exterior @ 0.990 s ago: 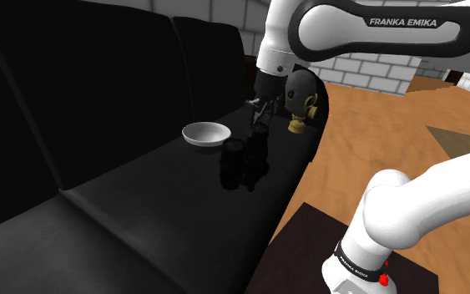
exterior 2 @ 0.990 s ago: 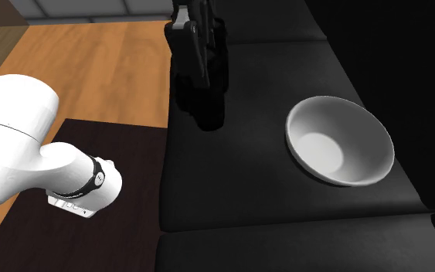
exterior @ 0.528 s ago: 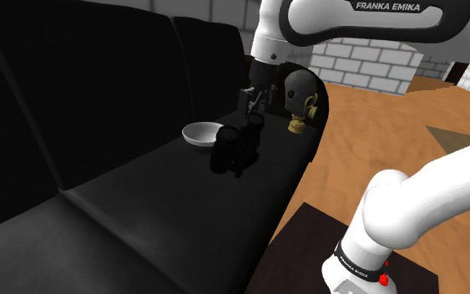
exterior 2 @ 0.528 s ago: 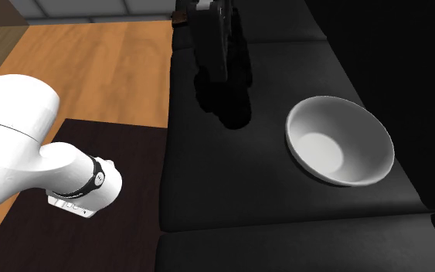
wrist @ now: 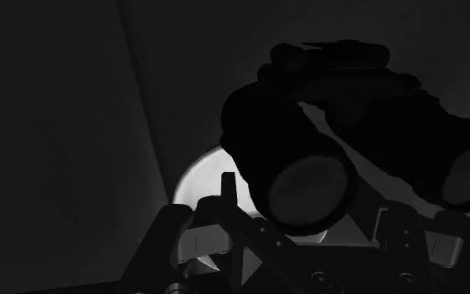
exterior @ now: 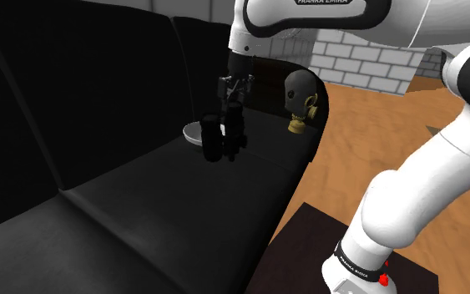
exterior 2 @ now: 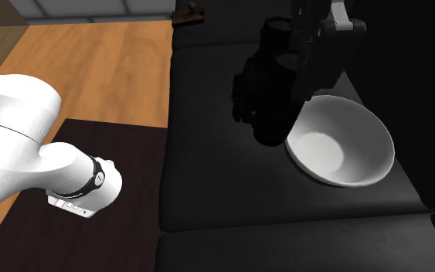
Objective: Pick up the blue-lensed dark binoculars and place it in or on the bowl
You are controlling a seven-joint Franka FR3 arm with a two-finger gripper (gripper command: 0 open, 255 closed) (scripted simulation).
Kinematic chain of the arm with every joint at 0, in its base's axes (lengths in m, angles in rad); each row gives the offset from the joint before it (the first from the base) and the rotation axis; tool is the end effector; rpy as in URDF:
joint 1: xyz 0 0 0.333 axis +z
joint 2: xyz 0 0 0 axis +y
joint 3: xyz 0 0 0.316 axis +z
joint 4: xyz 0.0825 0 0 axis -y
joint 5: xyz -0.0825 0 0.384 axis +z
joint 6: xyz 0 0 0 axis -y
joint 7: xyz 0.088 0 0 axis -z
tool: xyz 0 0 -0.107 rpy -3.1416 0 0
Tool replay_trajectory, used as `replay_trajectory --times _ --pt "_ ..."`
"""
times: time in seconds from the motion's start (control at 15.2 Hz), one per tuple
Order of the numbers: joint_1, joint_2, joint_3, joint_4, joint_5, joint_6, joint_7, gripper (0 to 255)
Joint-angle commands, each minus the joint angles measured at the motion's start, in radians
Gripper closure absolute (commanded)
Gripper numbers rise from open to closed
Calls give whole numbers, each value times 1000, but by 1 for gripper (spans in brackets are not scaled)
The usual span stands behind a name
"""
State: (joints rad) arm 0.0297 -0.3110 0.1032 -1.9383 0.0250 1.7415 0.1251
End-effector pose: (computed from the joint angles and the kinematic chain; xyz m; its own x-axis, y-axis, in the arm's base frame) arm 0.4647 0.0713 0.6226 0.9937 0.0014 0.1124 0.0022 -1.0000 -0.0075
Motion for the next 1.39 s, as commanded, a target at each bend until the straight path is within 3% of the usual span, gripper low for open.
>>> replay_trajectory --times 0.0,0.46,0.79,1.32 --pt "-9 87 -9 78 -10 3 -13 255" --pt "-32 366 -31 396 -31 -37 -55 255" --pt "-44 608 -43 726 -41 -124 -83 255" --pt "-46 572 -44 563 -39 1 -84 255"
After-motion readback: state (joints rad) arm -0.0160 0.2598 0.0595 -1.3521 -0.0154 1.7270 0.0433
